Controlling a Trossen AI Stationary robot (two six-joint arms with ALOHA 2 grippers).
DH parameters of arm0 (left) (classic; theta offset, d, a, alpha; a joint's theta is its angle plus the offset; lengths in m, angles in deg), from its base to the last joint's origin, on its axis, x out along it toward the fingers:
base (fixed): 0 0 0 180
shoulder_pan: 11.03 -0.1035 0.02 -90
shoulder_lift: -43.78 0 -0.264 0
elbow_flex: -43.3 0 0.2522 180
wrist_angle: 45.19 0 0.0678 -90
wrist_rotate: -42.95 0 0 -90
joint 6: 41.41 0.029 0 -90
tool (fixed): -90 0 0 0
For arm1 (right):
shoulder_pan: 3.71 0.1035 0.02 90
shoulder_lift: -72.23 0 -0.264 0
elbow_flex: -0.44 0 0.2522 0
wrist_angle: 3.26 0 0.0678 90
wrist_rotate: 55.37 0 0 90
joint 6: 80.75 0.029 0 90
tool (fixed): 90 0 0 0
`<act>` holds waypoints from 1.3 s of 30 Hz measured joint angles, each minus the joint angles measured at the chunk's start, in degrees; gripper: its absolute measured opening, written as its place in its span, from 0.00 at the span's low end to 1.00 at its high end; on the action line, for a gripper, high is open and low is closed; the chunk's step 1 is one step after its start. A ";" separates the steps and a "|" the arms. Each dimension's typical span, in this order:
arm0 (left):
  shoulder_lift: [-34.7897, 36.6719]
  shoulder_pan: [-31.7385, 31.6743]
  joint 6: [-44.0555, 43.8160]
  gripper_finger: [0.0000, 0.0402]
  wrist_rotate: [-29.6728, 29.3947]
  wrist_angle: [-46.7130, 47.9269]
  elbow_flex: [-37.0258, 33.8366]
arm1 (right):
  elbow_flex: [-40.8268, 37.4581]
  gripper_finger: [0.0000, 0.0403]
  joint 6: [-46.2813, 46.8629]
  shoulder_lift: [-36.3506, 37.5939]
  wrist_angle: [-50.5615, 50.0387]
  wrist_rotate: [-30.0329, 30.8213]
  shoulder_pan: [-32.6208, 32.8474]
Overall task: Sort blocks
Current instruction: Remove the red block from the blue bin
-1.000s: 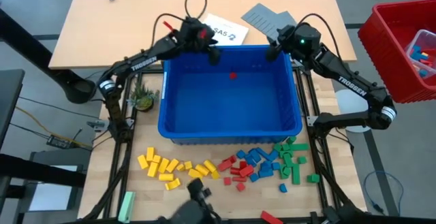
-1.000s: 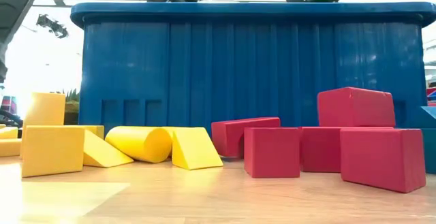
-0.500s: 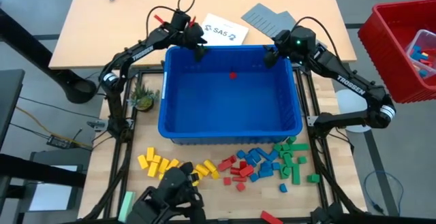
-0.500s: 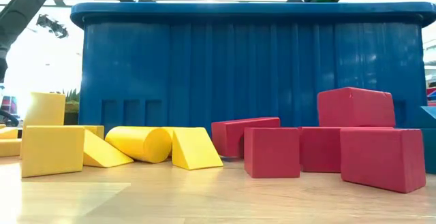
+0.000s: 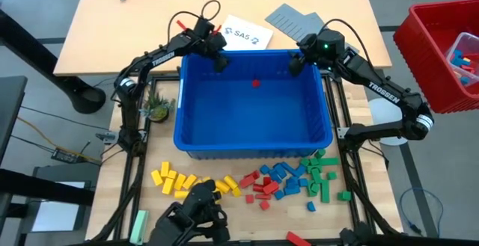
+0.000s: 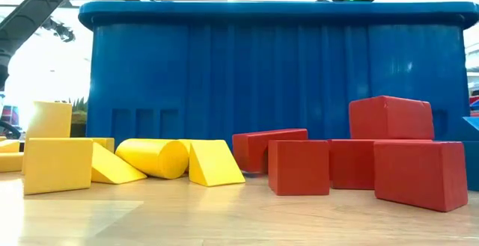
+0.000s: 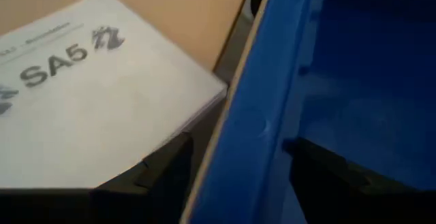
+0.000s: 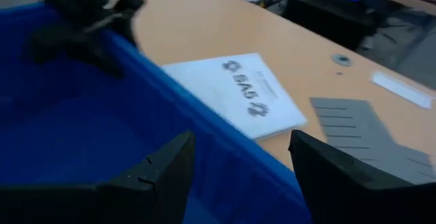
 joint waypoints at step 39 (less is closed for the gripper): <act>-1.11 7.13 -2.94 0.44 -5.69 6.81 13.99 | 0.00 0.56 7.29 -16.98 -8.56 -16.69 4.85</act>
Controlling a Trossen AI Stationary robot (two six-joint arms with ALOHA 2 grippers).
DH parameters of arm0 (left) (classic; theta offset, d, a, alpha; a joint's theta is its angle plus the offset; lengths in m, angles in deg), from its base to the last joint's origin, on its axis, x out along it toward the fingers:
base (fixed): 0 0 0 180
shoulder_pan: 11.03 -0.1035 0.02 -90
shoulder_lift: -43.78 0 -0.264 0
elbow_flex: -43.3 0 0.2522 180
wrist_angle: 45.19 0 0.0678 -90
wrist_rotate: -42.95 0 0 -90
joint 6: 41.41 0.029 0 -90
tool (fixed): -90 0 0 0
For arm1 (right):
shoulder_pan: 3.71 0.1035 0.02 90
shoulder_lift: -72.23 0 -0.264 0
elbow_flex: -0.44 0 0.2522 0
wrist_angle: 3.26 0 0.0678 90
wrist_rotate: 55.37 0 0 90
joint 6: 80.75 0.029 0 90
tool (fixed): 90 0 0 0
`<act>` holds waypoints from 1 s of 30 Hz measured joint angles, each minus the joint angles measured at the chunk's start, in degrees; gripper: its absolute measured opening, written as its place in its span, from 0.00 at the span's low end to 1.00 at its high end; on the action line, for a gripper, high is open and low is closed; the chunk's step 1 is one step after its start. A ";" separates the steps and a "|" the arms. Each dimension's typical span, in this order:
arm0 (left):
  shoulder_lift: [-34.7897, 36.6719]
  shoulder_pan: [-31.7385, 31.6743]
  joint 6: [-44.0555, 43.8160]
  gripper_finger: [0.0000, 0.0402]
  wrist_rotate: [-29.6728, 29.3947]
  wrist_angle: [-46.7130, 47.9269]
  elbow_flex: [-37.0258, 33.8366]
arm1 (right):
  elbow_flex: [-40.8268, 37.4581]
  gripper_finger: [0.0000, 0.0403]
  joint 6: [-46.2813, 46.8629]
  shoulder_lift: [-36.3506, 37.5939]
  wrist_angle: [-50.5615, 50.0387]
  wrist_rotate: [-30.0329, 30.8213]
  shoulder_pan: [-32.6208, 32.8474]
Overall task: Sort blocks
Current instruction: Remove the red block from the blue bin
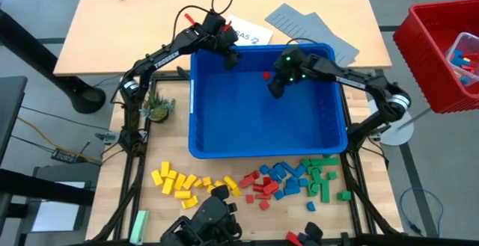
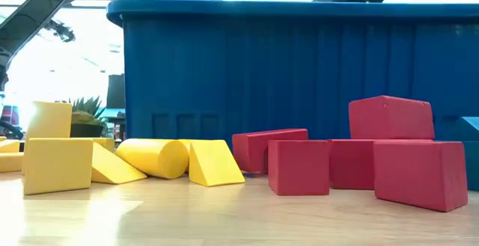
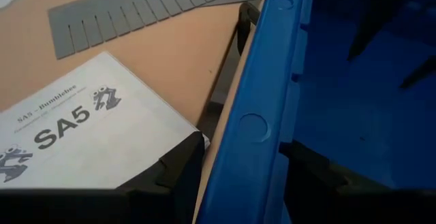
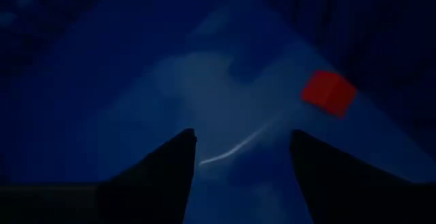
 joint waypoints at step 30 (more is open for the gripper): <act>0.00 1.24 -0.24 0.44 0.83 -0.87 0.00 | -13.53 0.58 13.14 -9.21 33.89 12.94 -3.18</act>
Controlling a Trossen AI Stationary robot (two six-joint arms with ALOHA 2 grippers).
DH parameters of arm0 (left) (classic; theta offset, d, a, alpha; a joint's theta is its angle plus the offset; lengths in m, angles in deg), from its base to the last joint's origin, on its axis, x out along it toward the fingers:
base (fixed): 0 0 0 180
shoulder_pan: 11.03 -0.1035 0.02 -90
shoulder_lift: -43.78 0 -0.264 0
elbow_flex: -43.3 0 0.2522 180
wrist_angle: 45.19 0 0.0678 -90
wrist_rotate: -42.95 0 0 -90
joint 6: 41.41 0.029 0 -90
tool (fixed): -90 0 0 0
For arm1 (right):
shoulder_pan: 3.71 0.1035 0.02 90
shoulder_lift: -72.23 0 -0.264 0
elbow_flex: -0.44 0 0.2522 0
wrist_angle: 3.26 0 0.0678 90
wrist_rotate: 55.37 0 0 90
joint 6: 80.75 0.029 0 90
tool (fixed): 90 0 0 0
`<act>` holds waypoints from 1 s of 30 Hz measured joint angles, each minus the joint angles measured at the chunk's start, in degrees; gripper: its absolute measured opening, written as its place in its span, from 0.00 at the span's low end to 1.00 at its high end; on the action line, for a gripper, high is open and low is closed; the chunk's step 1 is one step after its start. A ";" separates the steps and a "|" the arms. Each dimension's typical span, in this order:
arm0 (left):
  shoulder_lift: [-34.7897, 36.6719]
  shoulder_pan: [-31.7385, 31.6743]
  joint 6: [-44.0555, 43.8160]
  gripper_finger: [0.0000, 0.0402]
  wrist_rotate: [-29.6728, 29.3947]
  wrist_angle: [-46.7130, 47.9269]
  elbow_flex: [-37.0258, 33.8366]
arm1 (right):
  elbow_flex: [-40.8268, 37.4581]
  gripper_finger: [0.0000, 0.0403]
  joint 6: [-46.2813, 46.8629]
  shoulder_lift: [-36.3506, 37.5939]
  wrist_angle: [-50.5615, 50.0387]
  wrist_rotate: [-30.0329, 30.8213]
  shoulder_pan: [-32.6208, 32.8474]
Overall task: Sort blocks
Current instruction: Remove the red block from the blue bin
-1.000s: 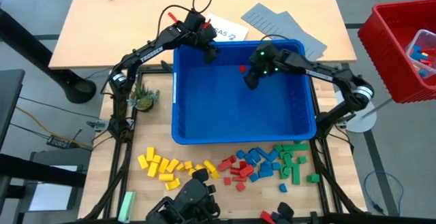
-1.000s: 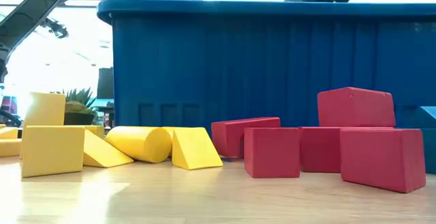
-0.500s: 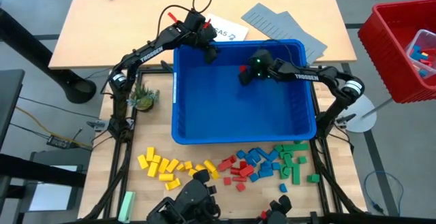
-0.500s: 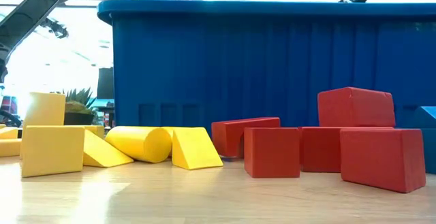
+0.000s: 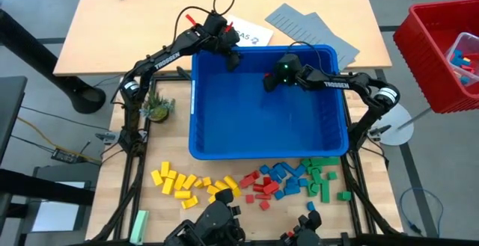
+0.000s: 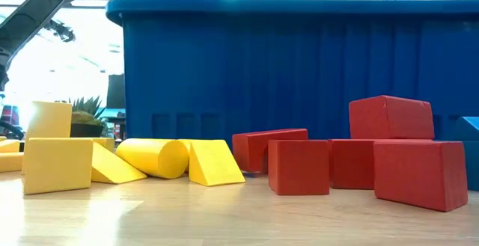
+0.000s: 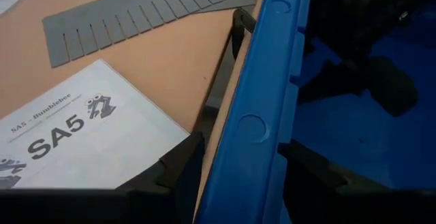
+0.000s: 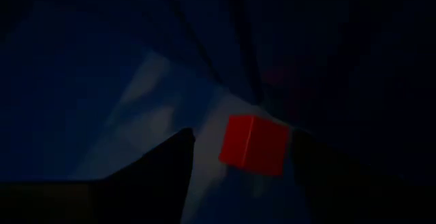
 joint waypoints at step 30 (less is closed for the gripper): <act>-0.07 0.90 -1.86 0.44 -0.47 -0.68 -0.04 | -3.50 0.54 -0.44 -7.37 11.56 3.53 0.16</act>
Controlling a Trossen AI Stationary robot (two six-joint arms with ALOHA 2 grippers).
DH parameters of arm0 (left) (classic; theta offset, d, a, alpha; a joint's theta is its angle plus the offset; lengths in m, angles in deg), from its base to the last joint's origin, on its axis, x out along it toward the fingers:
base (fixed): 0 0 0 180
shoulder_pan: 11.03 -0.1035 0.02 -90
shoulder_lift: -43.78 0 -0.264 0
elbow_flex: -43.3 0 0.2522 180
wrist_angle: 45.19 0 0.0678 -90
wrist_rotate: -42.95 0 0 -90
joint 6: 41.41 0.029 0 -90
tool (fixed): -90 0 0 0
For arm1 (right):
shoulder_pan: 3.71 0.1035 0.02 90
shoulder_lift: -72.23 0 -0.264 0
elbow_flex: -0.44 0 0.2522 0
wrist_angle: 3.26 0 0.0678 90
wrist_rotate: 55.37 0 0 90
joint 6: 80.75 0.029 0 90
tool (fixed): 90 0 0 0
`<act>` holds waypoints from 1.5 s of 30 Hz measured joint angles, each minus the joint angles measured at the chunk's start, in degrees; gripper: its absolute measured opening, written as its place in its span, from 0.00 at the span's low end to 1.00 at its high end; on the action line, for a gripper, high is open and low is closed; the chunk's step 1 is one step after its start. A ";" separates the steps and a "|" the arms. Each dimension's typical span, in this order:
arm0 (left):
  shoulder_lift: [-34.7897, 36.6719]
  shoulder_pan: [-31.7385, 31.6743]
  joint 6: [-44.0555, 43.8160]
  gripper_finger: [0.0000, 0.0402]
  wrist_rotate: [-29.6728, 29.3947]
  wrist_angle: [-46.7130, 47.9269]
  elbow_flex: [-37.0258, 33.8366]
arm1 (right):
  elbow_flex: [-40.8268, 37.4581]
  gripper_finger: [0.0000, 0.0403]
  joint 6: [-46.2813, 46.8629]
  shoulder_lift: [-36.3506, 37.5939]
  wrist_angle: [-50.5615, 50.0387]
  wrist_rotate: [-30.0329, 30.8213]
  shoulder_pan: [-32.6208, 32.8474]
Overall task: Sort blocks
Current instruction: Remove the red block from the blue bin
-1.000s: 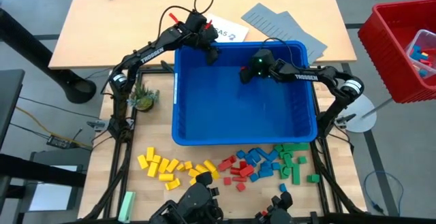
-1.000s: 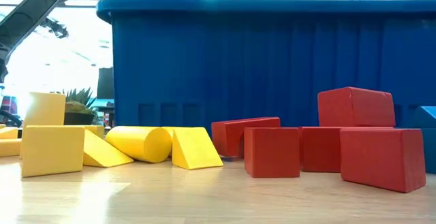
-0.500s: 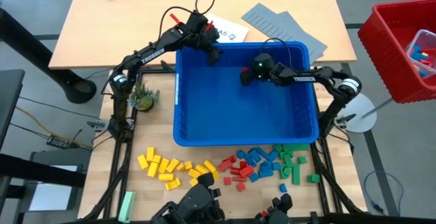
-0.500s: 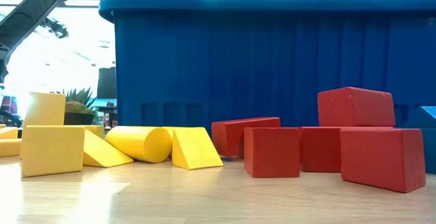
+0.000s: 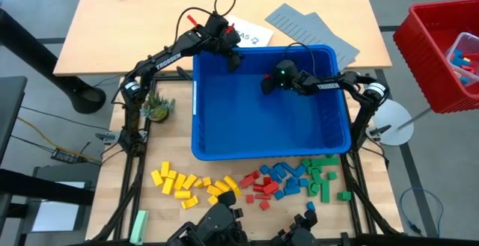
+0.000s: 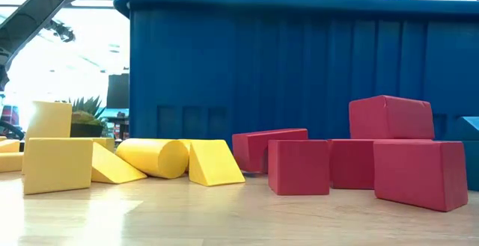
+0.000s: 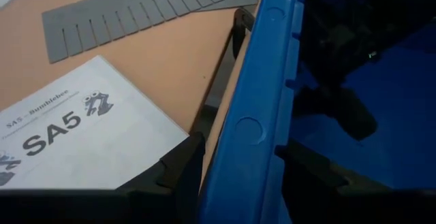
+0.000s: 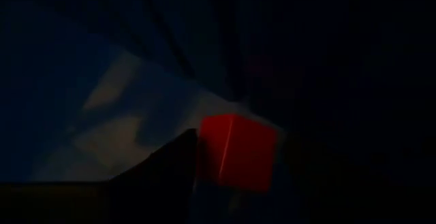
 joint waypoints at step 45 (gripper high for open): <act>0.20 -0.61 0.99 0.44 -2.63 -1.44 -0.39 | -0.07 0.31 -26.79 5.51 -12.27 -18.79 3.93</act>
